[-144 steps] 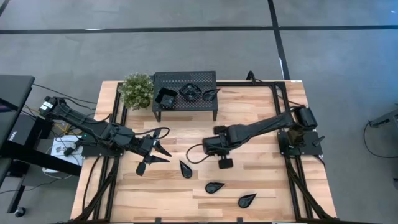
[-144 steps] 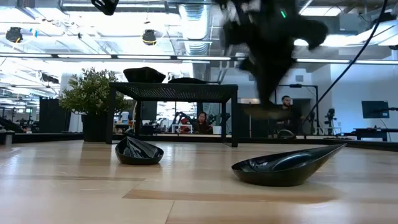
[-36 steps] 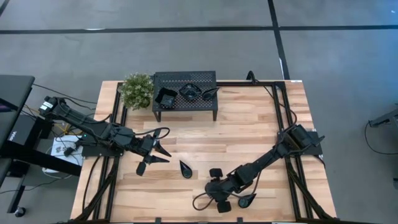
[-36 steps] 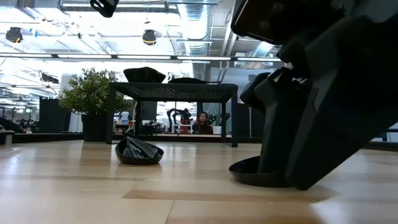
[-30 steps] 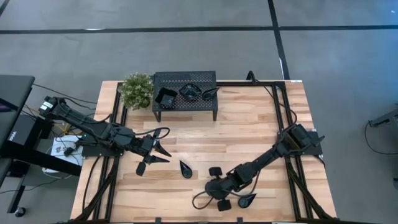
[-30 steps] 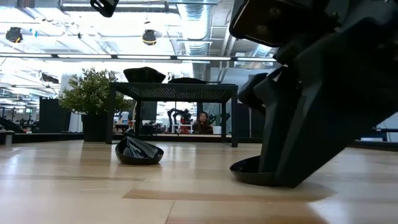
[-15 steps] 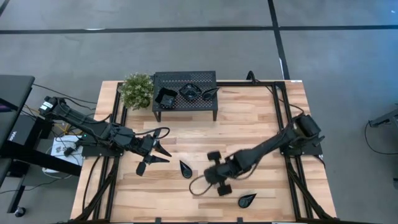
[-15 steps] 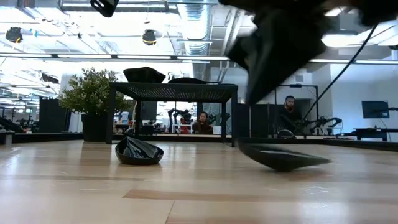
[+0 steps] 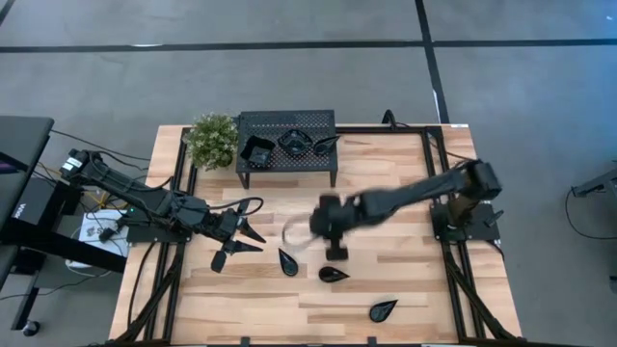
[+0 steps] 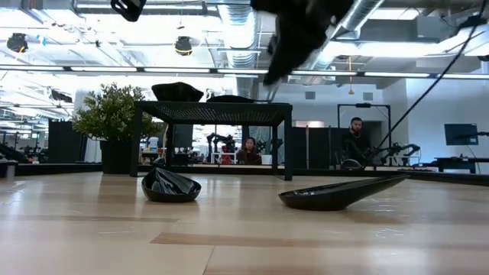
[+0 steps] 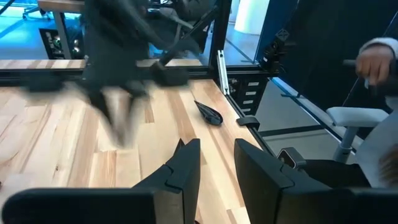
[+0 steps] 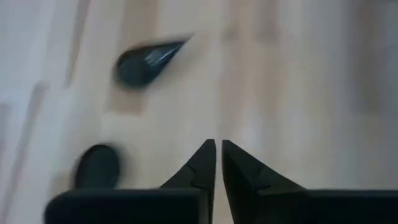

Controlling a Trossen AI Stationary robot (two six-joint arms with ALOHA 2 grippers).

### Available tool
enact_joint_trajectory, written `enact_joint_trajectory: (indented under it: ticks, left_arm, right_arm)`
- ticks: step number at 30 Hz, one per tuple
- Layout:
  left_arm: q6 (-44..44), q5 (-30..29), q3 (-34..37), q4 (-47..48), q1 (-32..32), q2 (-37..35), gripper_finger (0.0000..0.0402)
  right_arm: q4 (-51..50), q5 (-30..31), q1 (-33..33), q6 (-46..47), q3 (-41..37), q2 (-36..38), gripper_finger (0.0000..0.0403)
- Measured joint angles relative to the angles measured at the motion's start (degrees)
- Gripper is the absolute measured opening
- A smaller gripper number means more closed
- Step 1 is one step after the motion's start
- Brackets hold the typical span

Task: Pick & Place Mini shaped plates
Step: Stack the drop shaped plate on top of the drop shaped plate on the shelf

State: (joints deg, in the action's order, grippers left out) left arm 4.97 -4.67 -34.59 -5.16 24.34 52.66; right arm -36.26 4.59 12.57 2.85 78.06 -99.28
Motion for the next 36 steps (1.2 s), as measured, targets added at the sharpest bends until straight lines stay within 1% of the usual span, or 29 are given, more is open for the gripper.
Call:
enact_joint_trajectory:
  ticks: [5,6,12,17,22,27,30,33,35,36]
  left_arm:
    - [0.00,-0.01,0.00,0.22,0.00,0.00,0.0100]
    - [0.00,-0.01,0.00,0.22,0.00,0.01,0.0100]
    - [0.00,-0.02,0.00,-0.05,0.00,0.00,0.0100]
    - [0.00,-0.02,0.00,-0.34,0.00,0.00,0.0100]
    - [-0.01,-0.02,0.00,-0.45,0.00,0.00,0.0100]
    - [-0.20,-0.02,0.00,-0.46,0.00,0.00,0.0100]
    - [-0.20,-0.02,0.00,-0.45,0.00,0.00,0.0100]
    - [-0.20,-0.02,0.00,-0.45,0.00,0.00,0.0100]
    - [-0.20,-0.02,0.00,-0.45,0.00,0.00,0.0100]
    - [-0.20,-0.02,0.00,-0.45,0.00,0.02,0.0100]
  right_arm:
    - [4.38,-7.37,7.10,5.43,0.29,-10.09,0.0064]
    - [4.92,-7.72,8.28,6.38,1.18,-11.67,0.0073]
    - [2.18,-7.18,13.06,11.85,7.79,-19.00,0.0117]
    - [-2.49,-3.35,14.74,12.28,11.08,-23.65,0.0137]
    - [-4.48,-1.37,15.02,12.31,13.61,-26.15,0.0139]
    - [-7.67,-1.70,14.98,12.28,15.39,-25.61,0.0124]
    - [-14.51,0.50,14.90,12.22,17.37,-24.32,0.0119]
    - [-21.11,5.47,14.60,12.25,20.19,-21.27,0.0119]
    - [-26.42,8.38,14.47,12.26,20.20,-19.97,0.0119]
    - [-28.36,8.83,14.30,12.62,20.10,-19.96,0.0119]
